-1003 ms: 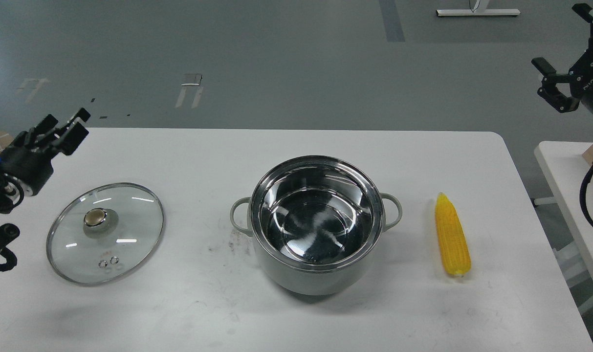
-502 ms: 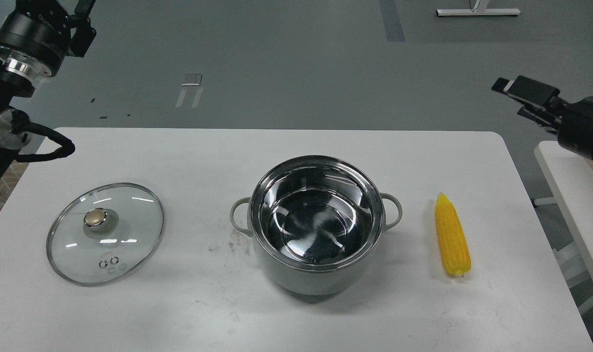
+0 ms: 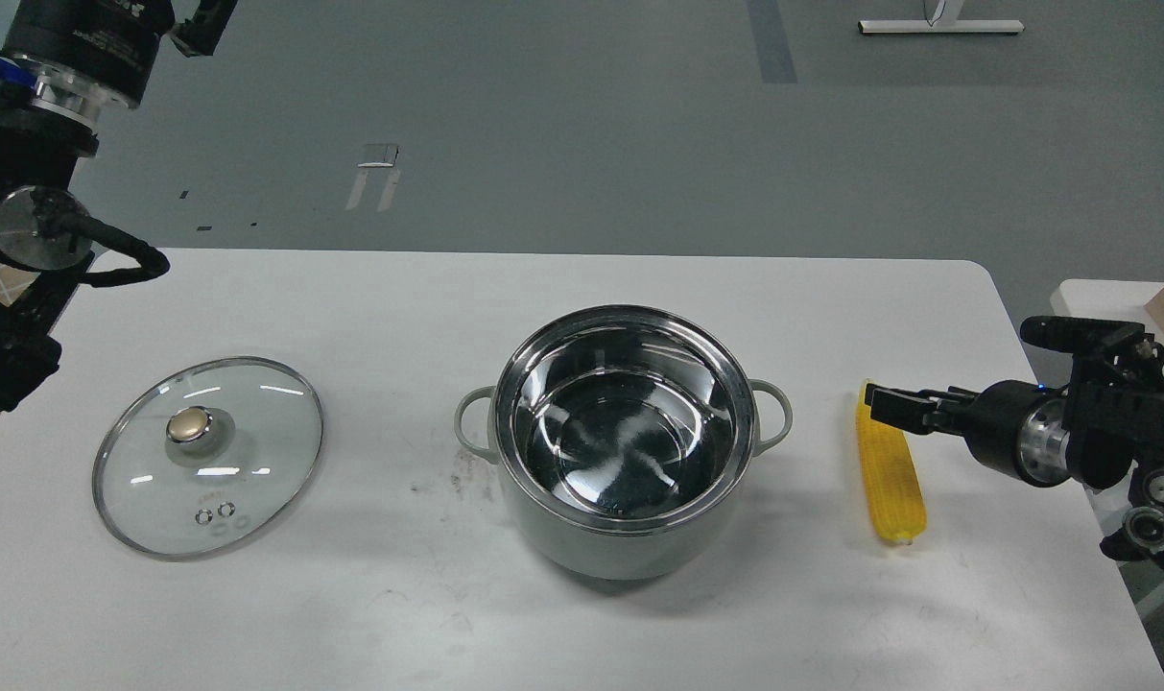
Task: Open pot and put corn in
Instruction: 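Reach the right gripper down to the yellow corn cob and grasp it, then lift the corn cob with the right gripper over the pot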
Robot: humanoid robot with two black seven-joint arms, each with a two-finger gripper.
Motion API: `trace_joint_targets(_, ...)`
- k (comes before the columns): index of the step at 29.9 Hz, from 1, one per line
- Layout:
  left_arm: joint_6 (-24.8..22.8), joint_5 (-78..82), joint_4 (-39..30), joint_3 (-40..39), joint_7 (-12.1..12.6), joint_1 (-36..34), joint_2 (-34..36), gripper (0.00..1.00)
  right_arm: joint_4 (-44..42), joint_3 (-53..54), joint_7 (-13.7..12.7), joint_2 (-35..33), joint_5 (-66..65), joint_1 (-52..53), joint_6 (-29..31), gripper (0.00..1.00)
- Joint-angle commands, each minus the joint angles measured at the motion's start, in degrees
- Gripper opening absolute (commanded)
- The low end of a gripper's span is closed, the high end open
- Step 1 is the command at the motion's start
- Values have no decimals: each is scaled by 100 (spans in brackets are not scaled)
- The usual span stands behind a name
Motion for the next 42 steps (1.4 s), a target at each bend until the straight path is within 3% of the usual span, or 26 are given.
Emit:
trace_joint_targets(1, -1, 1, 0, 3, -8, 5, -27, 98, -195, -23, -26, 271, -341, -176, 3, 99)
trace_joint_targets(7, -10, 1, 0, -15, -17, 14, -18, 98, -565, -23, -35, 527, -535, -229, 3, 81)
trace_joint_targets(11, -1, 1, 0, -15, -35, 23, -18, 98, -583, -32, -35, 553, -526, -264, 3, 48)
trace_joint_targets(13, -1, 1, 0, -15, -35, 40, -18, 98, -583, -32, -35, 553, -526, -299, 3, 44)
trace_joint_targets(20, 17, 1, 0, -6, -35, 58, -45, 98, -521, -6, -26, 553, -465, -308, 3, 0)
trace_joint_targets(32, 87, 10, 0, 20, -17, 67, -53, 98, 576, 1364, 61, 527, -386, -46, 3, 0)
trace_joint_targets(36, 122, 36, 35, 55, -8, 67, -54, 98, 727, 1304, 193, 605, -280, 710, 3, 0)
trace_joint_targets(42, 105, 80, 35, 100, 1, 93, 148, 98, 1069, 637, 220, 1396, -280, 1362, 3, 0)
